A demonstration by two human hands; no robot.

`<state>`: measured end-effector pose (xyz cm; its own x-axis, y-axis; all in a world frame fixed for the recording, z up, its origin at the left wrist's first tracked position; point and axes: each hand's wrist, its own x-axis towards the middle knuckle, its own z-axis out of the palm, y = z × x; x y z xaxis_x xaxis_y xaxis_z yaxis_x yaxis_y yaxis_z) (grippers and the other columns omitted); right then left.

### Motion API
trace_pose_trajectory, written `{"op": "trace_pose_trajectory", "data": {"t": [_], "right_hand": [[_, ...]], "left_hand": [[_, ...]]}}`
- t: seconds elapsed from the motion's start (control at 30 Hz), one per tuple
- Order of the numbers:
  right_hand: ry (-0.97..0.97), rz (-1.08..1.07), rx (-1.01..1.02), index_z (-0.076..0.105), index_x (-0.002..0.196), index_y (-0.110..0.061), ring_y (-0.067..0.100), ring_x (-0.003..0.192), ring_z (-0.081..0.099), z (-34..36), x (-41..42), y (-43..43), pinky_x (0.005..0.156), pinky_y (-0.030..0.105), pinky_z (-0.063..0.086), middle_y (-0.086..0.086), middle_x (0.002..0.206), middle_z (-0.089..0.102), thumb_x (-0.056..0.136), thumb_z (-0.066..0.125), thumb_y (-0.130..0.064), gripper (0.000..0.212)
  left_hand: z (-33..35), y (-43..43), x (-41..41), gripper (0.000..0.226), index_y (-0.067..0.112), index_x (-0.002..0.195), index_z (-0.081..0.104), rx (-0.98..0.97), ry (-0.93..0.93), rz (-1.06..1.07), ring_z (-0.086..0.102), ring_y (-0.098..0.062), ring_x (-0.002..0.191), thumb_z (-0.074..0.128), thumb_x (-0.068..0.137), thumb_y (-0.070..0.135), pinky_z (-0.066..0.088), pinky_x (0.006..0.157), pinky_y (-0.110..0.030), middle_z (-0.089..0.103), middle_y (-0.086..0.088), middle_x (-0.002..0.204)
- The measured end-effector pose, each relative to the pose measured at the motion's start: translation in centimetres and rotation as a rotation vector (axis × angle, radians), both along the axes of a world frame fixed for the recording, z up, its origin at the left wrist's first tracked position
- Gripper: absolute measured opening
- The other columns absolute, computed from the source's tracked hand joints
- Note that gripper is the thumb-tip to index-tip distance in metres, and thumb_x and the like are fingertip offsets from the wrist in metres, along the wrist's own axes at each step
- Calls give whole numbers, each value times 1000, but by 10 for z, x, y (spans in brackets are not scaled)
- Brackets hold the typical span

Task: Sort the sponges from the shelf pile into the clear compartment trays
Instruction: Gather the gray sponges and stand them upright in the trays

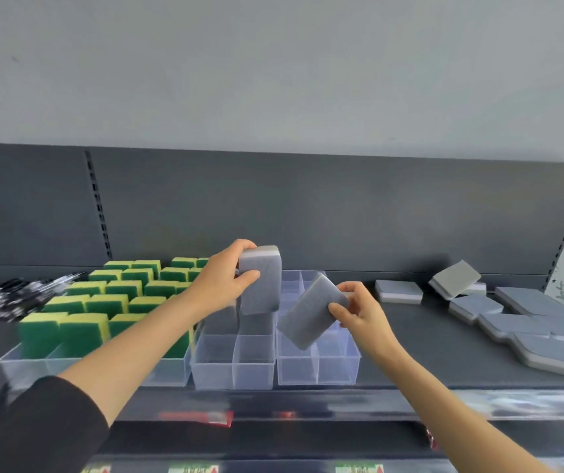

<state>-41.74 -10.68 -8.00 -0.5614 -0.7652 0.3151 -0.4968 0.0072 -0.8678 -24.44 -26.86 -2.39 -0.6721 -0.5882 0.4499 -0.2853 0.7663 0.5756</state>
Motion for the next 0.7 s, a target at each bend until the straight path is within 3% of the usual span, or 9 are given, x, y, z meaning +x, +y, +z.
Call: {"op": "trace_pose_trajectory", "data": {"t": [0.23,0.3,0.4,0.57,0.7], "right_hand": [[-36,15,17,48,104,-23,12,81,53,-6,43,-26,72,25,47,1,94,58,92,53,-15,15],[-28,7,13,48,103,-23,14,83,53,-4,48,-31,76,29,49,-1,95,58,92,53,-14,16],[0,-10,22,50,104,-23,18,84,53,-3,54,-37,81,36,49,-3,94,59,91,54,-13,17],[18,-9,-3,51,103,-23,17,81,51,-2,60,-44,73,26,45,-7,92,59,91,53,-10,18],[35,-8,-16,50,98,-29,17,83,52,-1,61,-46,78,30,47,-9,92,58,91,53,-11,20]], "left_hand": [[-17,-28,54,37,17,125,41,28,-102,41,52,-13,92,56,92,18,46,67,-15,48,3,106],[-23,-32,61,38,17,126,41,46,-134,21,53,-13,93,56,92,18,46,68,-15,49,4,107],[-35,-36,65,38,19,127,39,69,-208,-11,56,-19,98,55,92,19,49,80,-29,53,1,113],[-49,-39,66,40,19,129,38,97,-243,-42,48,-13,113,54,93,19,44,91,-27,48,2,126],[-58,-43,68,40,19,129,37,113,-281,-27,49,-16,115,54,93,19,42,96,-28,48,-1,132]]}}
